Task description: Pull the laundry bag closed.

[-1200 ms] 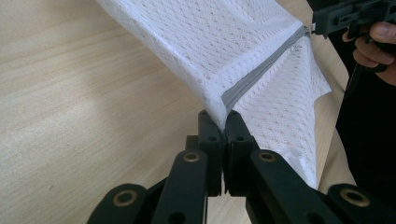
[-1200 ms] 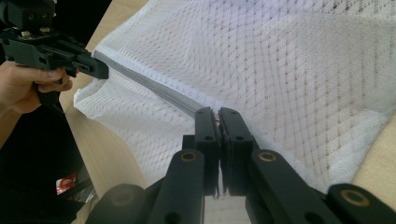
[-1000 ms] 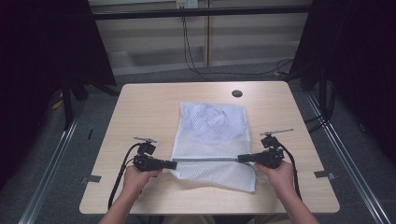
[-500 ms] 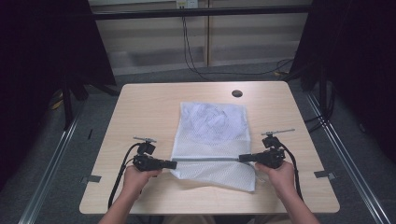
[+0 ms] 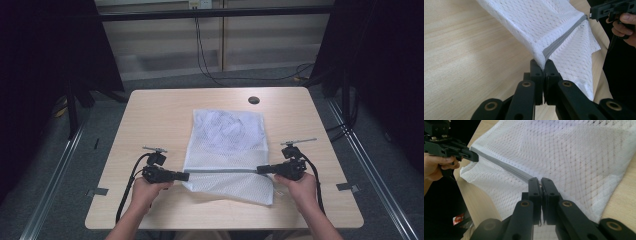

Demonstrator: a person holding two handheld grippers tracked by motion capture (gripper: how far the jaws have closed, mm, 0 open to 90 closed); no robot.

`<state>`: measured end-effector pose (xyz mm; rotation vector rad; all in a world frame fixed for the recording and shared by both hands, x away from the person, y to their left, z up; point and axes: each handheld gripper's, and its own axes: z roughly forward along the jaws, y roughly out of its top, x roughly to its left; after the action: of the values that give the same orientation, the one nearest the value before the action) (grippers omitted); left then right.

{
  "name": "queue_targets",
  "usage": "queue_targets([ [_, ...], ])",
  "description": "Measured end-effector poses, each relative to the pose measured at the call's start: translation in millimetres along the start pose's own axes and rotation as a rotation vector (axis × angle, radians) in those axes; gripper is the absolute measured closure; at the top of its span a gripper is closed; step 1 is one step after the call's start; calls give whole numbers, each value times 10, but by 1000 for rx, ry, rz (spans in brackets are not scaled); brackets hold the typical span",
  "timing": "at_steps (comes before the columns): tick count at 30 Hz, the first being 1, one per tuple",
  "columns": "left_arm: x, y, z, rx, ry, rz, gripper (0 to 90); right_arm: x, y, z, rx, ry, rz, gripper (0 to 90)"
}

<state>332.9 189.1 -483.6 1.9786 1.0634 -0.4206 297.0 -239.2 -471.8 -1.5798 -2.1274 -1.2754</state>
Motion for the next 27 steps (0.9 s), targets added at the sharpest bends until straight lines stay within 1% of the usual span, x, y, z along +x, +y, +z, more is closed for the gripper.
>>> queue_targets([
  [1, -3, -2, 8, -1, 8, 1, 882, 5, 0, -1, 3, -7, -4, 869],
  [3, 3, 2, 7, 1, 3, 4, 882, 7, -6, 2, 8, -10, -8, 869],
  [4, 5, 4, 8, 2, 8, 11, 882, 10, -8, 0, 10, -12, -7, 869],
  [5, 4, 3, 12, 1, 10, 10, 882, 9, -10, -2, 11, -12, -7, 869],
  [7, -1, 2, 16, 3, 0, -1, 882, 21, -14, -13, 16, -20, -15, 869],
  [9, -4, 2, 17, 4, 0, 2, 882, 19, -21, -28, 17, -11, -14, 869],
  [12, -6, -1, 16, 4, 3, -3, 882, 11, -24, -55, 22, -23, -19, 869],
  [13, -7, -1, 15, 6, 2, 1, 883, 5, -27, -66, 21, -26, -19, 869],
  [18, -7, 0, 10, 0, 11, 6, 882, -7, -41, -85, 16, -21, -16, 869],
  [19, -12, -3, 13, -5, 12, 0, 883, -10, -43, -86, 18, -21, -16, 869],
  [24, -4, 1, 12, 0, 13, 7, 882, -27, -51, -102, 13, -21, -14, 869],
  [27, -12, -2, 12, -4, 11, -1, 882, -28, -50, -103, 13, -18, -12, 869],
])
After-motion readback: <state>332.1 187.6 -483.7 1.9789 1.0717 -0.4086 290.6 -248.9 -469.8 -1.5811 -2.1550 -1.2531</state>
